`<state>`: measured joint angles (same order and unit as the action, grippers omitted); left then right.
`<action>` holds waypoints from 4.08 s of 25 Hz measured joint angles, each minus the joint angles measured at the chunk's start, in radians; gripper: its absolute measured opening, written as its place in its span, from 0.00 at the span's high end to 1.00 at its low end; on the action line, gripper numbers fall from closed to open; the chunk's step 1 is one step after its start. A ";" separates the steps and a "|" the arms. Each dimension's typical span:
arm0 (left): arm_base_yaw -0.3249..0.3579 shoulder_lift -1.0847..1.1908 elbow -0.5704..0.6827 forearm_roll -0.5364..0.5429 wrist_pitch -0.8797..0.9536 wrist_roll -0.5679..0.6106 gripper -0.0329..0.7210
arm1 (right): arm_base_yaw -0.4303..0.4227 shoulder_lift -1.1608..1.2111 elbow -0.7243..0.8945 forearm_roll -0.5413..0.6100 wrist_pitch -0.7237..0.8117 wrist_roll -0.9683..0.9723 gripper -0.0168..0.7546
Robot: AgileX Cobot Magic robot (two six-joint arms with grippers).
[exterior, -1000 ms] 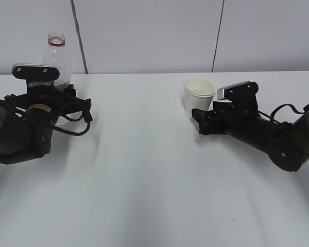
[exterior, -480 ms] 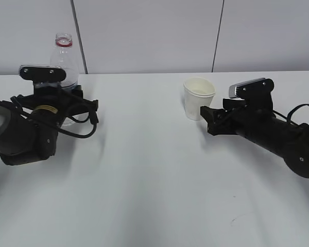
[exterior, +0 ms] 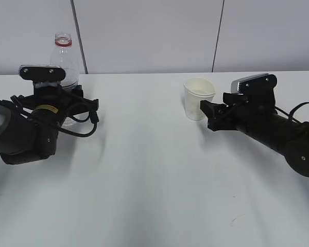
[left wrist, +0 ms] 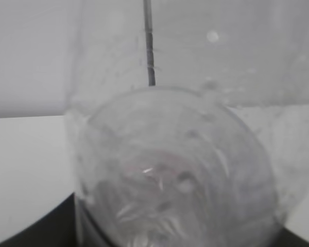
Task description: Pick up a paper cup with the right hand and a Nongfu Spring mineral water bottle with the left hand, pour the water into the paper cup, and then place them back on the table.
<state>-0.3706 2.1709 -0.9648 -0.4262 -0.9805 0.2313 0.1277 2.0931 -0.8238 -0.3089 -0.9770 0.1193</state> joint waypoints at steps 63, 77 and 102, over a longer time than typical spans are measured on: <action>0.004 -0.057 0.011 -0.066 0.176 0.156 0.23 | 0.000 -0.025 0.002 0.000 -0.007 -0.002 0.28; 0.004 -0.120 0.018 -0.085 0.201 0.159 0.17 | 0.000 -0.025 0.002 0.000 -0.007 -0.002 0.28; -0.015 -0.376 0.129 -0.136 0.206 0.212 0.17 | 0.000 -0.219 0.056 -0.001 0.121 -0.002 0.28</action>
<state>-0.3855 1.7948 -0.8357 -0.5622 -0.7747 0.4437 0.1277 1.8745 -0.7676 -0.3104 -0.8563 0.1172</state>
